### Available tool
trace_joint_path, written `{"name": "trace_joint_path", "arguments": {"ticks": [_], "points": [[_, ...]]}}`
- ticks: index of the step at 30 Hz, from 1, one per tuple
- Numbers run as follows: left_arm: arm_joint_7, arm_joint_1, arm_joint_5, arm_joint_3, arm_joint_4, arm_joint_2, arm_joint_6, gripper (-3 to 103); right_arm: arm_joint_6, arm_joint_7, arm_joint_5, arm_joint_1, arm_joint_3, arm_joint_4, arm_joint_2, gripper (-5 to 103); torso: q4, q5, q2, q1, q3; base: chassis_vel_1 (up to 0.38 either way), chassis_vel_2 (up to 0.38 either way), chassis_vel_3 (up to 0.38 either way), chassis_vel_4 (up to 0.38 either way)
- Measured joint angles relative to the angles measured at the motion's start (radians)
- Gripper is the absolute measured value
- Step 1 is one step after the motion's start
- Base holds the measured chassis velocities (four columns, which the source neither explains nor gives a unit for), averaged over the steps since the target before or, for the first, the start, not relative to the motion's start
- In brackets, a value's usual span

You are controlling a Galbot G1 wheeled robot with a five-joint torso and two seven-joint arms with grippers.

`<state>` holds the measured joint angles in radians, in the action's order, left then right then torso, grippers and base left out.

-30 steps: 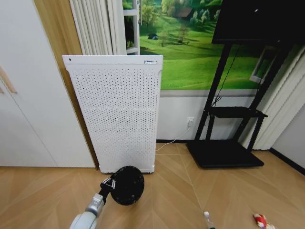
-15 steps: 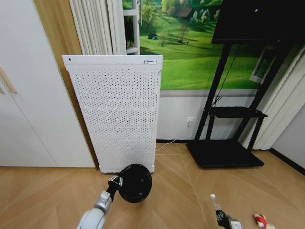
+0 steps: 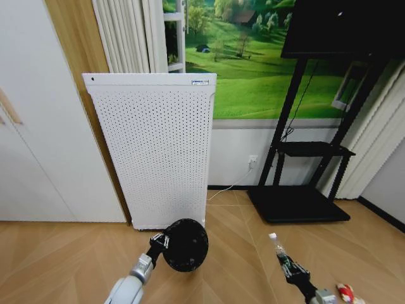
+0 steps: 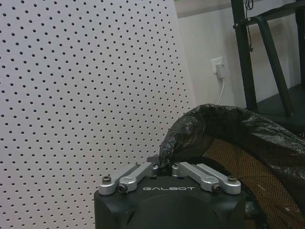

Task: Pick up the trash bin and place the garbage on the floor into it.

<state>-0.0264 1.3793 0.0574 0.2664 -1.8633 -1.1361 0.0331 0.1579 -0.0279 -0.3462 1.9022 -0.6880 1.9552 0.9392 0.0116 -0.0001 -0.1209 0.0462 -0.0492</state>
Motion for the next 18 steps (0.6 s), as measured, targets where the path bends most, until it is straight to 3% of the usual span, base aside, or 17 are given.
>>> {"name": "trace_joint_path", "arguments": {"ticks": [7,18], "points": [[0.0,0.001,-0.001,-0.014,-0.01,0.005,0.0,7,0.126,0.125,0.101,0.0,0.05,0.074,0.01,22,0.0001,-0.0001,0.0,0.0,0.0,0.0,0.0,0.0,0.0],[0.0,-0.011,-0.018,-0.066,0.011,0.0,-0.003,7,0.16,0.137,0.111,-0.141,0.2,0.027,-0.028,22,-0.0001,0.0001,0.0,0.0,0.0,0.0,0.0,0.0,0.0]]}}
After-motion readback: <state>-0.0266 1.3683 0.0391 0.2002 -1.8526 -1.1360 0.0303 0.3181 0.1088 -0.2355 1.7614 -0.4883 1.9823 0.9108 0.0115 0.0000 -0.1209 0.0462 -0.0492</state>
